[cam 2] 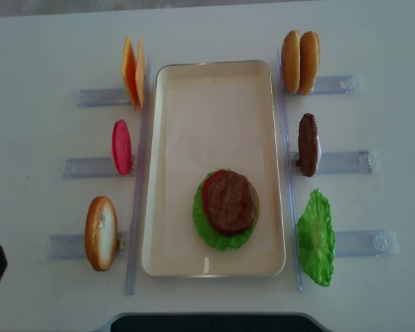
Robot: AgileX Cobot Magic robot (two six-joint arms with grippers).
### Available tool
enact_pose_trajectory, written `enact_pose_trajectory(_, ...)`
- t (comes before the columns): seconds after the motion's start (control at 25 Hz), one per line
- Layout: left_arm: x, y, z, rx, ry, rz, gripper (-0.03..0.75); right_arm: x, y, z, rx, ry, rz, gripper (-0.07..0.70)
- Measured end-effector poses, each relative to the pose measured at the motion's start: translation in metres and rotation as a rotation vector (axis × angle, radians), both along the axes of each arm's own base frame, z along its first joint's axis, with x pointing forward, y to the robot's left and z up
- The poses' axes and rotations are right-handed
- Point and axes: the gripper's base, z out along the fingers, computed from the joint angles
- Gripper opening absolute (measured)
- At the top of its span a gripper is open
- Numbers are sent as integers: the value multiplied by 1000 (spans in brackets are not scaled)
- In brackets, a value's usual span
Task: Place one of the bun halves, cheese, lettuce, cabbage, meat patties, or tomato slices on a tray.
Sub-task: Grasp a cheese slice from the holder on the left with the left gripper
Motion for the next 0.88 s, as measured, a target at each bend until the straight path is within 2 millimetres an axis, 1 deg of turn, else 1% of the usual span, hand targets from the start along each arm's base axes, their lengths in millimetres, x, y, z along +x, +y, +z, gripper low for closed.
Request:
enact_pose_trajectory(0.16, 20, 3, 27, -8, 75, 1, 505, 0, 0, 0, 0, 0, 0, 587)
enact_pose_trajectory(0.28, 41, 7, 46, -19, 126, 17, 505, 0, 0, 0, 0, 0, 0, 587)
enact_pose_trajectory(0.44, 75, 14, 66, -20, 192, 34, 505, 0, 0, 0, 0, 0, 0, 587)
enact_pose_trajectory(0.6, 114, 23, 79, -7, 288, 64, 505, 0, 0, 0, 0, 0, 0, 587)
enact_pose_trajectory(0.72, 146, 30, 83, -9, 370, 97, 505, 0, 0, 0, 0, 0, 0, 587)
enact_pose_trajectory(0.88, 192, 39, 80, 3, 453, 123, 505, 0, 0, 0, 0, 0, 0, 587)
